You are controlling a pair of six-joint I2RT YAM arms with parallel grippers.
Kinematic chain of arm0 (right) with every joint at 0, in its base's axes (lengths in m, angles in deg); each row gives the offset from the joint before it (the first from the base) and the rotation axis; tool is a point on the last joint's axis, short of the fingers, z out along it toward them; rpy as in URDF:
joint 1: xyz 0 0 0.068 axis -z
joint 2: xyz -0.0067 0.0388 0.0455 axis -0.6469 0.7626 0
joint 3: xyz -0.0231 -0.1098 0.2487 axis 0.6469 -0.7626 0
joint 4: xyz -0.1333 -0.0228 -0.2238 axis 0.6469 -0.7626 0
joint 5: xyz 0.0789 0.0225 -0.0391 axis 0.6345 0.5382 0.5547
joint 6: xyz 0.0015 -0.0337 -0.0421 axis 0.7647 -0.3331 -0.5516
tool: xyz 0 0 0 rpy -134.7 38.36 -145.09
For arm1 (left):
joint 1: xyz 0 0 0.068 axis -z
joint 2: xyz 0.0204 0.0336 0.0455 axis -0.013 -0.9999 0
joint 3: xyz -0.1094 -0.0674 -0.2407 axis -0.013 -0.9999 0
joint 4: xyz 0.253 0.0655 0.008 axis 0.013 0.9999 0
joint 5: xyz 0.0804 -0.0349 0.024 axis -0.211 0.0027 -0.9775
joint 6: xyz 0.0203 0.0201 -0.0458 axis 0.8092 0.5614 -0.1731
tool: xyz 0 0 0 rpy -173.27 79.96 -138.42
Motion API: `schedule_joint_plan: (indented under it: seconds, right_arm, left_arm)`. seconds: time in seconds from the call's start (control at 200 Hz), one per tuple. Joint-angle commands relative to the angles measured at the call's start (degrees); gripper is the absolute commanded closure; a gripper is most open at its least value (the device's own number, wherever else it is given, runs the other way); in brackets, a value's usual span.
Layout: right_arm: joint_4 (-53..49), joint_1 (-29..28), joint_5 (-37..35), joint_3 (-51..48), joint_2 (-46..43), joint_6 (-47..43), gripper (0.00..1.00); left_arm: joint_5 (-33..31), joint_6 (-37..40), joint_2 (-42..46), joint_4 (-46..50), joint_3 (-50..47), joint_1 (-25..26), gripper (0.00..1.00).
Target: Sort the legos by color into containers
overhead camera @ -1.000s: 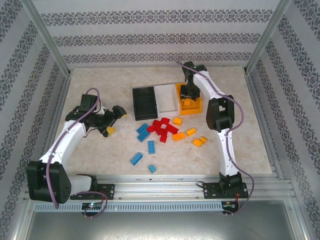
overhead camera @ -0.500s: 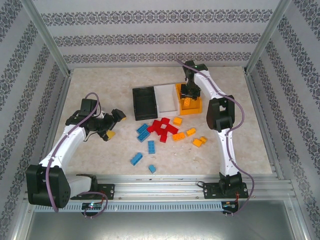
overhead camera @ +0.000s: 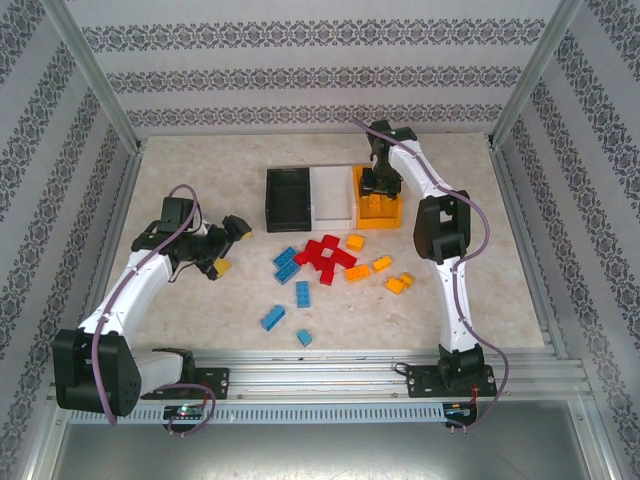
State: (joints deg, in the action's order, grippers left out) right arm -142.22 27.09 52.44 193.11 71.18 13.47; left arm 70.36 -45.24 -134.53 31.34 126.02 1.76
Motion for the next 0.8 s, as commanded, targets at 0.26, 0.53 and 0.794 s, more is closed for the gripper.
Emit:
schedule_joint_plan:
  seconds: [0.26, 0.53, 0.794]
  right_arm:
    - [-0.39, 1.45, 2.18, -4.85, -15.37, 1.15, 0.45]
    - [3.88, 1.49, 6.37, -31.67, -33.25, 6.67, 0.43]
    - [13.27, -0.54, 13.78, -59.95, -44.79, 16.84, 0.42]
  left_arm:
    - [-1.37, -1.60, -2.85, -5.38, 0.00, -0.35, 0.00]
    - [-7.31, 3.41, -7.38, -5.20, 3.94, 6.62, 0.00]
    - [-9.47, -0.62, -16.01, -13.50, 7.01, 14.04, 0.00]
